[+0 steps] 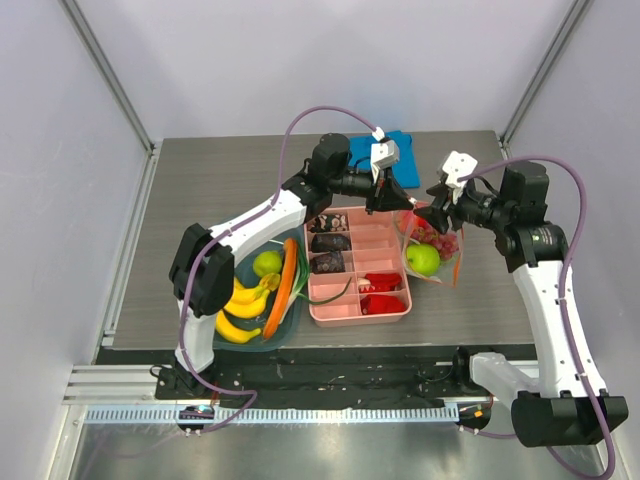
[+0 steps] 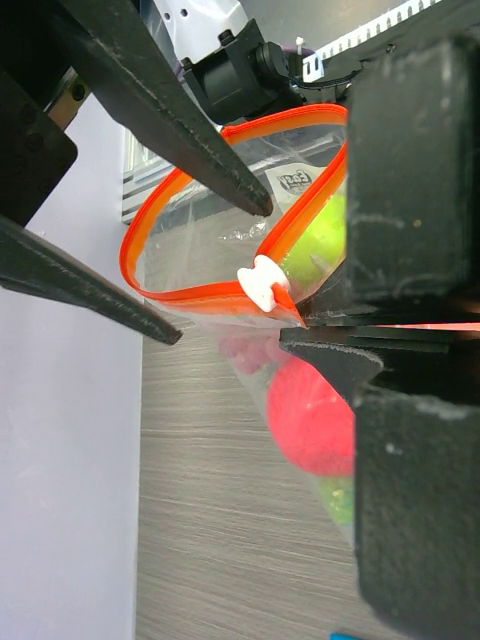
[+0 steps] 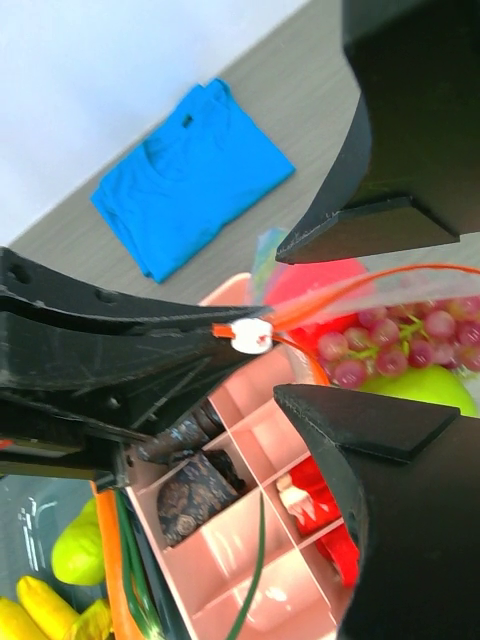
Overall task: Place the food in the zip-top bag and seal the zipper
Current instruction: Adjust the zipper food storage bag at the center of the board.
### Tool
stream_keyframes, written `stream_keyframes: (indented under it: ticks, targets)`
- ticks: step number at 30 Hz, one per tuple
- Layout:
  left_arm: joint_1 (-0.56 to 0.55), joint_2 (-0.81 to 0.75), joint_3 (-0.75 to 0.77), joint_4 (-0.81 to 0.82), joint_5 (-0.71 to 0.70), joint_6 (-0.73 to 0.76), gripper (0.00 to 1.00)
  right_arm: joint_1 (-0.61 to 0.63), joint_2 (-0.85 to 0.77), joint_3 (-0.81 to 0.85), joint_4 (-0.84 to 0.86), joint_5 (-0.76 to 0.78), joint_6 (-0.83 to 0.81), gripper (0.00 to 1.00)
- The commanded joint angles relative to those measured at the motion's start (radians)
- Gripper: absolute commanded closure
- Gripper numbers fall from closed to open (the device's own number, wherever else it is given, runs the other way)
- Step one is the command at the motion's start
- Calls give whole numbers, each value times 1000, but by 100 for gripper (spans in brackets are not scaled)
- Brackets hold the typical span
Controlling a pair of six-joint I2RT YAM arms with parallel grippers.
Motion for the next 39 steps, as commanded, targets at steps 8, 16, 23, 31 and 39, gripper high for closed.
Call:
stream_keyframes:
  ticks: [8, 16, 23, 31, 39]
  targets:
    - [5, -25, 57, 70, 22, -11, 100, -2, -1, -31, 209, -61, -21, 49]
    - [7, -18, 61, 69, 25, -9, 100, 12, 6, -51, 190, -78, -115, 51]
    - [5, -12, 63, 67, 28, -11, 100, 39, 5, -73, 175, -64, -187, 48]
    - [7, -8, 61, 70, 26, -15, 100, 58, 6, -74, 169, -50, -207, 53]
    - [14, -6, 61, 108, 17, -55, 100, 72, 22, -73, 129, -21, -245, 86]
